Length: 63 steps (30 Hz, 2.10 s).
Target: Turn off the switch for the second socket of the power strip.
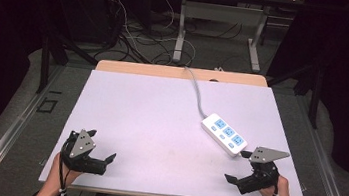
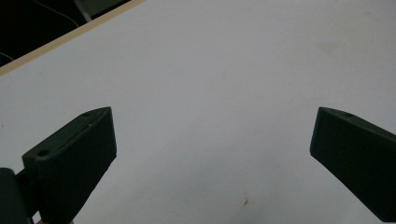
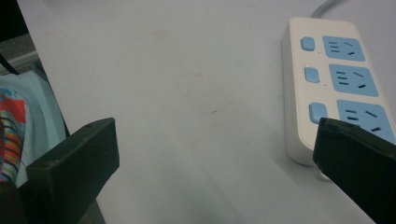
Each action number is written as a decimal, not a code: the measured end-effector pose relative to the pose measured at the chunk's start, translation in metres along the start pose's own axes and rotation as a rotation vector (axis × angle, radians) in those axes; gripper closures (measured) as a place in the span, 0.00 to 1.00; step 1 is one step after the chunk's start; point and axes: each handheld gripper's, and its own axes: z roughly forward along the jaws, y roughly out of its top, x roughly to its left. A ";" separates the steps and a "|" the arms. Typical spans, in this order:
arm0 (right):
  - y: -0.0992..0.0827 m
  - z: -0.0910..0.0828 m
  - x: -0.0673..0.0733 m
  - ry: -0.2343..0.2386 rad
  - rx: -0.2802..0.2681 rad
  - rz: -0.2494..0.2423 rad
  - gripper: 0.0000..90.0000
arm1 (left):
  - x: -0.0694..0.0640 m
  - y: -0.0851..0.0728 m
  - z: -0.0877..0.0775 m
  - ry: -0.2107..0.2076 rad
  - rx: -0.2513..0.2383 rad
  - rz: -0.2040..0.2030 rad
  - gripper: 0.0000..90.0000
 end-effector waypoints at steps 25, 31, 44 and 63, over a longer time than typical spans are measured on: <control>0.003 0.000 -0.001 -0.028 0.037 -0.020 0.00 | -0.001 0.000 0.002 -0.003 0.015 0.027 0.01; 0.005 0.001 -0.004 -0.061 0.034 -0.027 0.00 | -0.001 0.001 0.002 0.004 0.021 0.047 0.01; 0.012 0.003 -0.011 -0.077 0.047 -0.018 0.01 | -0.001 0.001 0.004 -0.002 0.026 0.041 0.01; 0.031 0.011 -0.023 -0.105 0.052 -0.008 0.01 | -0.001 0.000 0.006 -0.007 0.031 0.036 0.01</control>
